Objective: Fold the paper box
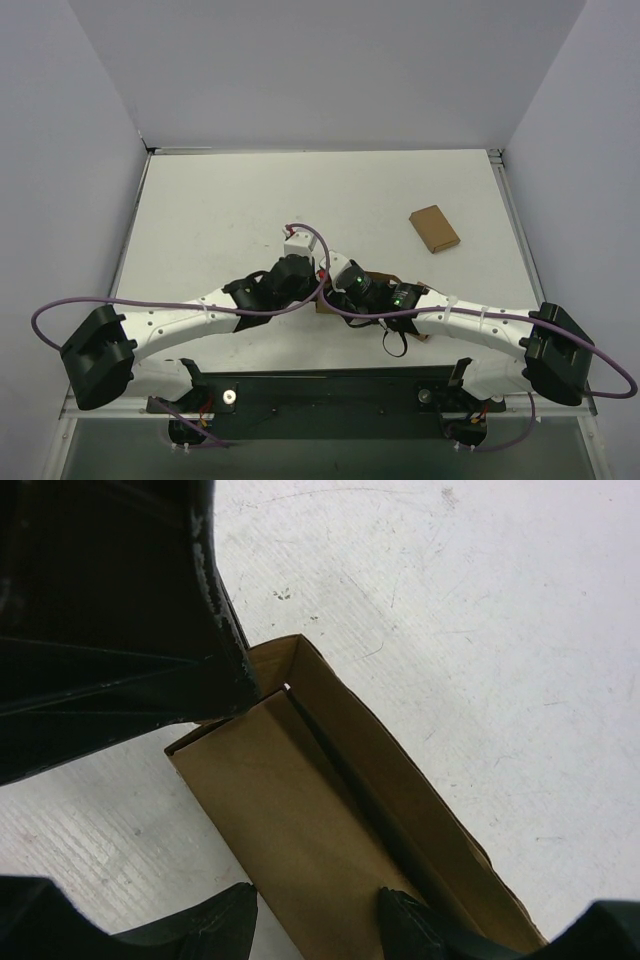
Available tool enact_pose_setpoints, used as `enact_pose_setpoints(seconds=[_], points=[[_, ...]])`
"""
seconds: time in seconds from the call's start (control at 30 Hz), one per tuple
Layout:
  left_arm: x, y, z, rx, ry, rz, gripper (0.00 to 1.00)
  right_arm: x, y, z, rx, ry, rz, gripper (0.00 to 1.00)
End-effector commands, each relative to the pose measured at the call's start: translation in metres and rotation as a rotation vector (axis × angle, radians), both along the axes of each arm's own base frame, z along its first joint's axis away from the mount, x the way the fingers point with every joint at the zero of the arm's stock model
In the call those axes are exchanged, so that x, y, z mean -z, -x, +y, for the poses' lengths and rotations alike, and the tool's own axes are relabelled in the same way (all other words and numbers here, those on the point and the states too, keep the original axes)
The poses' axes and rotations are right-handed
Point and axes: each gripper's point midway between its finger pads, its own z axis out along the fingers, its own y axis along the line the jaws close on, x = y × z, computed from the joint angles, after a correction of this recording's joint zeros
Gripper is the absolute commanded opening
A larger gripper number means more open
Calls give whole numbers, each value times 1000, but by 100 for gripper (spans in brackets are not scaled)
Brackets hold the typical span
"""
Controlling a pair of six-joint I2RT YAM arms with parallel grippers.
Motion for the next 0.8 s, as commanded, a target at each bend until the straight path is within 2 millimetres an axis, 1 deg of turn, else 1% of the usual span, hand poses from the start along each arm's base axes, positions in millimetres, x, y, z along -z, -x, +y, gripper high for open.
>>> enact_pose_setpoints(seconds=[0.0,0.13,0.37,0.57,0.7,0.77], points=[[25,26,-10,75,-8,89,0,2,0,0,19,-24,8,50],[34,29,-9,72,-14,104,0,1,-1,0,20,-25,6,50],[44,33,-6,69,-49,108,0,1,-1,-1,22,-25,6,50],[49,34,-1,62,-97,86,0,2,0,-1,19,-25,9,50],[58,36,6,55,-153,70,0,-1,-1,-1,25,-30,-1,50],[61,37,8,54,-173,72,0,-8,-2,1,47,-63,3,52]])
